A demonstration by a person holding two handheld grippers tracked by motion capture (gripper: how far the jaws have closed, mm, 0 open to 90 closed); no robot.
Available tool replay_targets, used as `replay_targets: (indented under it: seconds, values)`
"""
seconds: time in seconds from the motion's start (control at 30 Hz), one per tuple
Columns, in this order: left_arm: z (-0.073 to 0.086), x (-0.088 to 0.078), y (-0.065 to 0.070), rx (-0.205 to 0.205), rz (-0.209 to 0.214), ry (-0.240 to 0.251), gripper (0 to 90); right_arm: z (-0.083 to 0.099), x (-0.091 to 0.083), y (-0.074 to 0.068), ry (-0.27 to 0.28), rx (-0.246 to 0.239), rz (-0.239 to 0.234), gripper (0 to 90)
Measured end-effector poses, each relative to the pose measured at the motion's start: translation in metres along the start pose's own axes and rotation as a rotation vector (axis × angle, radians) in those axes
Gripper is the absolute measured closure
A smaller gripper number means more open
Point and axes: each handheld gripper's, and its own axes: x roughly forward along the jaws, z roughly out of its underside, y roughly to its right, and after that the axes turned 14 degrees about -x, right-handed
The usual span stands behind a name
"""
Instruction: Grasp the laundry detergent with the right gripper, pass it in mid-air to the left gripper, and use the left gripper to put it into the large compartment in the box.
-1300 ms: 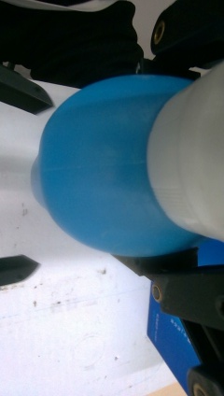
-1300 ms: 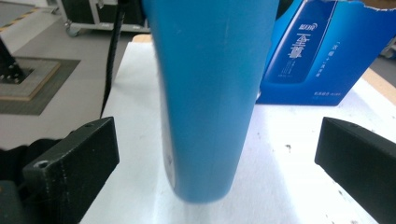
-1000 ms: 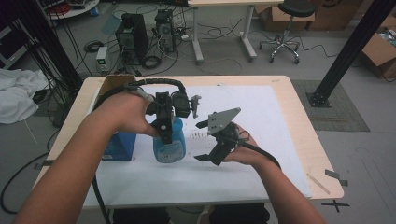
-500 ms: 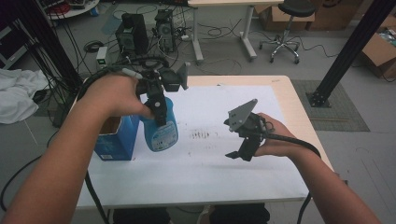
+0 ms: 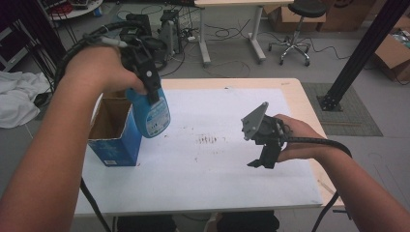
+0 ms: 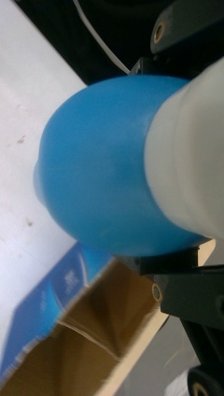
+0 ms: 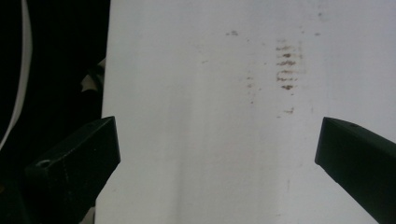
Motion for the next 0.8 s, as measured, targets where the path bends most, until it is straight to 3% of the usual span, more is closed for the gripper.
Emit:
replay_targets:
  seconds: [0.17, 0.2, 0.37, 0.5, 0.8]
  values:
    - [0.004, -0.014, -0.026, -0.137, 0.012, 0.013, 38.3, 0.001, -0.002, 0.002, -0.039, -0.008, -0.025, 0.0]
    - [0.006, -0.018, -0.030, -0.170, 0.009, 0.035, 38.2, 0.001, -0.002, 0.002, -0.043, -0.010, -0.027, 0.0]
    - [0.010, -0.026, -0.049, -0.273, -0.002, 0.031, 38.3, -0.001, -0.002, 0.005, -0.068, -0.023, -0.041, 0.0]
    - [0.014, -0.030, -0.064, -0.377, 0.001, 0.034, 38.2, -0.002, -0.002, 0.008, -0.074, -0.031, -0.042, 0.0]
    - [0.027, -0.042, -0.092, -0.543, -0.022, 0.068, 38.3, -0.004, 0.000, 0.012, -0.066, -0.043, -0.040, 0.0]
